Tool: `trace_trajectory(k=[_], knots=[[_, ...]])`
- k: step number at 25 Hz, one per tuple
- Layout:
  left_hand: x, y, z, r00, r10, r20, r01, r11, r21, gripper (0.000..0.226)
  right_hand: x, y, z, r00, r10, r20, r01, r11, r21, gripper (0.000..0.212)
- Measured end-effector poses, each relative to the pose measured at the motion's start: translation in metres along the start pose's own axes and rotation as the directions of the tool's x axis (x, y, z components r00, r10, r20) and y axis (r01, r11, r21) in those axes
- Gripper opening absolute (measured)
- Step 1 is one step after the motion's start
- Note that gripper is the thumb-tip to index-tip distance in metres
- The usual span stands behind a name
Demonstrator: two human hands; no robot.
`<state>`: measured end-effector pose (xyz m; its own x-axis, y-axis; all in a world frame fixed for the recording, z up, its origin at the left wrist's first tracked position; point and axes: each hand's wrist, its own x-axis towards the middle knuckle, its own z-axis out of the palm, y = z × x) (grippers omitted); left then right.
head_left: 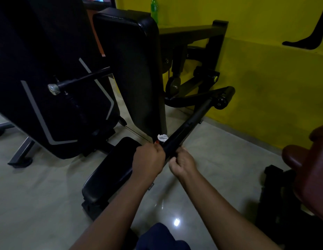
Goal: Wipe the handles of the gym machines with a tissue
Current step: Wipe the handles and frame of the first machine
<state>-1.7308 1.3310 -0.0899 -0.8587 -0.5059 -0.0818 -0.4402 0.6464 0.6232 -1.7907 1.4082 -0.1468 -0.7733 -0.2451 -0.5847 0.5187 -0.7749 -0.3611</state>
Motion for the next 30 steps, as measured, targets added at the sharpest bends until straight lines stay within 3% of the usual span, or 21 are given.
trace_trajectory(k=[3,6,10,13,15,17,20,22,24,26,28,30], knots=[[0.0,0.003,-0.003,1.0,0.006,0.022,-0.007,1.0,0.015,0.043,-0.01,0.015,-0.014,0.984,0.123,0.129,-0.12,0.992,-0.031,0.036],[-0.003,0.002,-0.005,0.999,0.032,0.033,-0.032,0.999,-0.005,0.046,-0.005,0.004,-0.015,0.983,0.115,0.146,-0.111,0.993,-0.036,0.03],[-0.002,0.0,0.0,0.996,0.094,-0.001,-0.093,0.991,0.099,0.049,0.003,-0.015,-0.001,0.994,-0.104,-0.032,0.107,0.991,0.08,0.017],[-0.002,-0.003,0.007,0.98,0.195,-0.032,-0.178,0.944,0.277,0.048,-0.02,-0.001,-0.007,0.905,-0.392,-0.164,0.341,0.9,-0.272,0.012],[-0.001,-0.006,0.01,0.955,0.295,-0.014,-0.255,0.847,0.466,0.044,-0.027,0.001,-0.009,0.811,-0.576,-0.102,0.468,0.744,-0.476,0.013],[0.0,-0.004,0.011,0.94,0.34,0.026,-0.295,0.773,0.562,0.04,-0.015,-0.009,-0.008,0.693,-0.72,-0.018,0.529,0.526,-0.666,0.009],[0.005,0.003,0.011,0.954,0.276,0.116,-0.295,0.801,0.522,0.038,-0.005,-0.019,-0.009,0.489,-0.845,0.214,0.564,0.119,-0.817,0.007],[0.01,0.005,0.01,0.943,0.273,0.189,-0.332,0.78,0.531,0.037,-0.014,-0.008,-0.022,0.377,-0.798,0.471,0.647,-0.138,-0.75,0.017],[0.014,0.008,0.005,0.917,0.291,0.274,-0.397,0.747,0.534,0.035,-0.026,-0.005,-0.035,0.281,-0.637,0.717,0.718,-0.356,-0.598,0.028],[0.015,0.01,0.001,0.9,0.286,0.328,-0.42,0.765,0.487,0.033,-0.02,-0.024,-0.037,0.192,-0.46,0.867,0.705,-0.55,-0.448,0.033],[0.016,0.01,-0.003,0.896,0.282,0.342,-0.416,0.804,0.426,0.033,-0.001,-0.052,-0.026,0.161,-0.389,0.907,0.639,-0.659,-0.396,0.032],[0.017,0.006,-0.005,0.915,0.241,0.324,-0.352,0.868,0.35,0.035,0.011,-0.07,-0.008,0.253,-0.461,0.85,0.592,-0.621,-0.513,0.035]])
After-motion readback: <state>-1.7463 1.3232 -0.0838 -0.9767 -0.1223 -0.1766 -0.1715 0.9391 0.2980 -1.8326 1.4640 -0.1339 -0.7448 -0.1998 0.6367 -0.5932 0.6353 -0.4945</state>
